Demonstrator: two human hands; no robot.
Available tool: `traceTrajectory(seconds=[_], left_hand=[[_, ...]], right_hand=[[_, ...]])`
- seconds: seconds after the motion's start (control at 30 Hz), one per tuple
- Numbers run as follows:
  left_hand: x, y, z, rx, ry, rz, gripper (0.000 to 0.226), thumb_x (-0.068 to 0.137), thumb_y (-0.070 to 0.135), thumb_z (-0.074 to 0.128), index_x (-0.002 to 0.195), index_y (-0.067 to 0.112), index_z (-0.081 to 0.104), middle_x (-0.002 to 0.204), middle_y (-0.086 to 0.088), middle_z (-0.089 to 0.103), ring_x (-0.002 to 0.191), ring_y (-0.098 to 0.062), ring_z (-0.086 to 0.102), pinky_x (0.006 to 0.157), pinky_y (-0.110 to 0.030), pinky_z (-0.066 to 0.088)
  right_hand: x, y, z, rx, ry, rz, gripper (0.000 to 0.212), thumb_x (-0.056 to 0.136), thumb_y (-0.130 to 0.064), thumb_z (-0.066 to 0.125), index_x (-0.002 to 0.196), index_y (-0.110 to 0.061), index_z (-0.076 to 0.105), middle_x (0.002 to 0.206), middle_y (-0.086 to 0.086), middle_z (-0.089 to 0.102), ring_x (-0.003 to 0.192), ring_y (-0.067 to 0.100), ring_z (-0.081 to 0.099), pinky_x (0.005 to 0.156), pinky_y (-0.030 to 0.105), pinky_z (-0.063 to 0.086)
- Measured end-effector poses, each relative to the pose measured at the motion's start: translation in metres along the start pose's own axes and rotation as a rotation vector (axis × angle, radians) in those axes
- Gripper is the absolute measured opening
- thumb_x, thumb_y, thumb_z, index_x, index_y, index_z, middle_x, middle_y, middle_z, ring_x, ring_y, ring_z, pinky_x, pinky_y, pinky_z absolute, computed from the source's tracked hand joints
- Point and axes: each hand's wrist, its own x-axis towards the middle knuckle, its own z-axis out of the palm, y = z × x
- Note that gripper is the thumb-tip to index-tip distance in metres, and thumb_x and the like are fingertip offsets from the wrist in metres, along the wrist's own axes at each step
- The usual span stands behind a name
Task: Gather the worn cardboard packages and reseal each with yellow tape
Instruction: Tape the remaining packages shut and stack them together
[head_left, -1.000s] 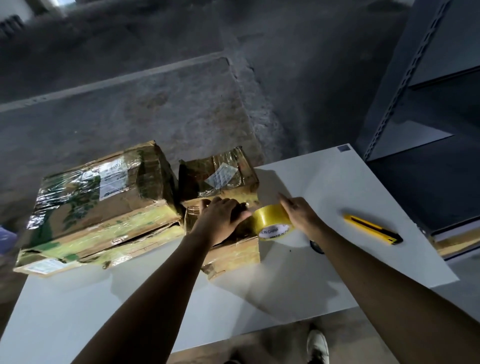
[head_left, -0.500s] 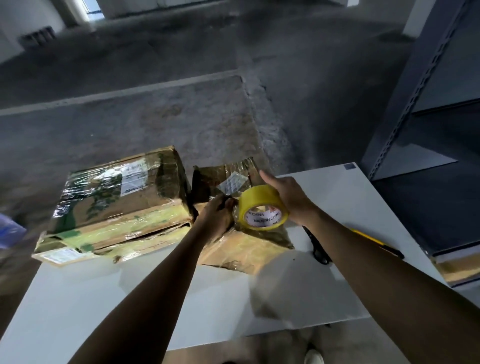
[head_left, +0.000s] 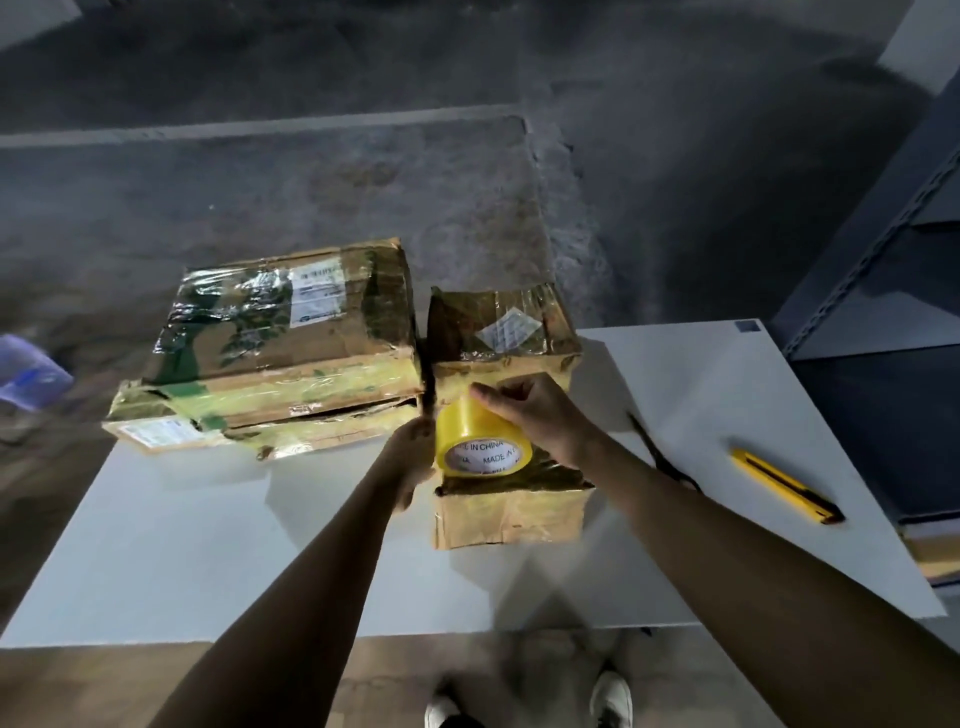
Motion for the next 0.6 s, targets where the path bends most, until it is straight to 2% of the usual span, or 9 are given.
traceTrajectory(seconds=[0.07, 0.1, 0.2, 0.27, 0.3, 0.37, 0.43, 0.53, 0.6], left_hand=[[-0.003, -0.006, -0.004, 0.223, -0.016, 0.047, 0.044, 0.086, 0.015, 0.07, 0.129, 0.015, 0.06, 0.121, -0.004, 0.064, 0.105, -0.024, 0.059, 0.088, -0.037, 0.048], [-0.003, -0.006, -0.003, 0.265, -0.02, 0.083, 0.041, 0.088, 0.009, 0.068, 0.128, 0.014, 0.061, 0.118, -0.005, 0.065, 0.101, -0.021, 0.061, 0.084, -0.033, 0.049], [-0.001, -0.004, -0.002, 0.27, -0.028, 0.172, 0.026, 0.09, -0.006, 0.06, 0.115, -0.003, 0.067, 0.095, -0.009, 0.069, 0.08, -0.011, 0.061, 0.059, -0.012, 0.049], [0.003, -0.003, -0.002, 0.358, -0.006, 0.227, 0.017, 0.088, -0.007, 0.061, 0.103, -0.007, 0.069, 0.082, -0.008, 0.065, 0.074, -0.013, 0.058, 0.051, -0.01, 0.042], [0.005, -0.004, -0.002, 0.402, 0.002, 0.252, 0.013, 0.087, -0.005, 0.062, 0.097, -0.004, 0.071, 0.078, -0.007, 0.065, 0.072, -0.013, 0.058, 0.051, -0.012, 0.042], [0.009, -0.006, -0.002, 0.458, 0.011, 0.29, 0.011, 0.086, -0.004, 0.061, 0.085, 0.003, 0.071, 0.075, -0.005, 0.065, 0.07, -0.015, 0.057, 0.054, -0.019, 0.042], [0.016, -0.01, -0.001, 0.497, 0.032, 0.335, 0.018, 0.089, 0.001, 0.058, 0.078, 0.011, 0.068, 0.076, -0.004, 0.066, 0.07, -0.014, 0.056, 0.06, -0.023, 0.04], [0.016, -0.01, 0.002, 0.51, 0.069, 0.35, 0.023, 0.097, 0.014, 0.057, 0.075, 0.016, 0.065, 0.075, -0.001, 0.063, 0.067, -0.012, 0.053, 0.059, -0.023, 0.037], [0.017, -0.008, 0.003, 0.537, 0.078, 0.346, 0.022, 0.099, 0.016, 0.055, 0.08, 0.013, 0.067, 0.079, -0.004, 0.063, 0.071, -0.015, 0.054, 0.059, -0.024, 0.037]], right_hand=[[-0.002, 0.011, 0.014, 0.036, 0.012, 0.057, 0.099, 0.065, -0.076, 0.069, 0.086, 0.019, 0.057, 0.071, 0.013, 0.05, 0.066, 0.026, 0.049, 0.064, 0.034, 0.039], [-0.001, 0.018, 0.019, 0.068, 0.042, 0.081, 0.104, 0.061, -0.081, 0.069, 0.087, 0.019, 0.058, 0.073, 0.013, 0.051, 0.068, 0.027, 0.051, 0.066, 0.036, 0.041], [0.001, 0.03, 0.019, 0.042, 0.093, 0.118, 0.1, 0.06, -0.088, 0.063, 0.077, 0.009, 0.059, 0.072, 0.014, 0.049, 0.067, 0.028, 0.051, 0.068, 0.037, 0.043], [0.0, 0.028, 0.017, 0.027, 0.073, 0.152, 0.099, 0.063, -0.088, 0.064, 0.079, 0.01, 0.058, 0.072, 0.022, 0.053, 0.067, 0.036, 0.056, 0.072, 0.041, 0.048], [0.0, 0.024, 0.016, 0.0, 0.07, 0.15, 0.091, 0.068, -0.083, 0.064, 0.074, 0.008, 0.057, 0.069, 0.025, 0.053, 0.063, 0.037, 0.056, 0.07, 0.04, 0.05], [0.0, 0.007, 0.012, -0.133, 0.085, 0.105, 0.069, 0.081, -0.068, 0.066, 0.057, -0.006, 0.049, 0.057, 0.016, 0.043, 0.051, 0.025, 0.044, 0.057, 0.027, 0.041], [0.001, -0.007, -0.002, -0.238, 0.113, 0.045, 0.06, 0.087, -0.053, 0.067, 0.05, -0.013, 0.044, 0.053, 0.009, 0.038, 0.049, 0.019, 0.036, 0.053, 0.027, 0.034], [0.0, -0.011, -0.043, -0.353, 0.1, 0.016, 0.053, 0.085, -0.045, 0.071, 0.05, -0.015, 0.045, 0.05, 0.003, 0.041, 0.048, 0.016, 0.039, 0.057, 0.031, 0.035], [-0.006, -0.009, -0.059, -0.447, 0.089, 0.052, 0.049, 0.083, -0.043, 0.07, 0.057, -0.006, 0.053, 0.054, 0.0, 0.046, 0.051, 0.013, 0.043, 0.057, 0.03, 0.035]])
